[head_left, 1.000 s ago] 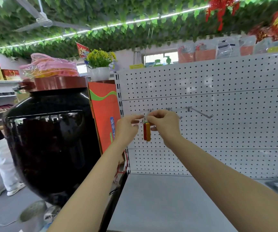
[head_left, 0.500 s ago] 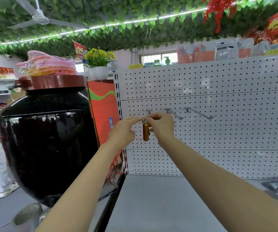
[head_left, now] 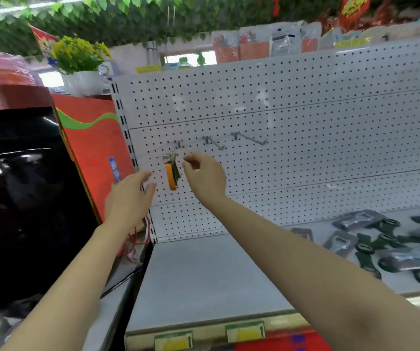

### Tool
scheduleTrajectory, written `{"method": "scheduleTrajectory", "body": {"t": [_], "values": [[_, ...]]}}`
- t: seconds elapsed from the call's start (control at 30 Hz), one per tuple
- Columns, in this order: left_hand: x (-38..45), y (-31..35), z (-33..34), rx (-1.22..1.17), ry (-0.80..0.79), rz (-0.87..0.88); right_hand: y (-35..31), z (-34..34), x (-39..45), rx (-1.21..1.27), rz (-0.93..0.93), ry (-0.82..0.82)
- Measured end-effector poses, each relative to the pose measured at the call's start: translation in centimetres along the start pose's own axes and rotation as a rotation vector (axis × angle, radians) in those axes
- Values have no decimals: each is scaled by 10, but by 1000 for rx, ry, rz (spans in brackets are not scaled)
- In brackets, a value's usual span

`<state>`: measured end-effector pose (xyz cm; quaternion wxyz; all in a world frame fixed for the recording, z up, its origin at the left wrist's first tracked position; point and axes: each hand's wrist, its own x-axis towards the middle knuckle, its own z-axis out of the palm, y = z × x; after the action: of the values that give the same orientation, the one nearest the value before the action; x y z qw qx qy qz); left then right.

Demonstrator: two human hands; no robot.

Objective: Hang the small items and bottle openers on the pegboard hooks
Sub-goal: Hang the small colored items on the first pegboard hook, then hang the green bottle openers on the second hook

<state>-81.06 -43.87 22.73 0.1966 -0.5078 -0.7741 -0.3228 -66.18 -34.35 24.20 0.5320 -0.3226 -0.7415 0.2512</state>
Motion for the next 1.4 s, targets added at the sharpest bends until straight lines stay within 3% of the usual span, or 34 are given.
{"method": "scheduleTrajectory", "body": {"t": [0.17,0.4,0.77,1.07,1.4], "values": [[-45,-3,32,171,-94,-15,53,-28,-23,-285,-146,-68],[-87,32,78,196,-216,64,116,-96,-53,-479,-148,-26],[-89,235,132,70,-234,283,197,-280,-66,-679,-90,48],[-106,398,226,-51,-392,365,286,-443,-86,-855,62,66],[-86,511,343,-25,-504,527,398,-534,-72,-926,249,113]]}}
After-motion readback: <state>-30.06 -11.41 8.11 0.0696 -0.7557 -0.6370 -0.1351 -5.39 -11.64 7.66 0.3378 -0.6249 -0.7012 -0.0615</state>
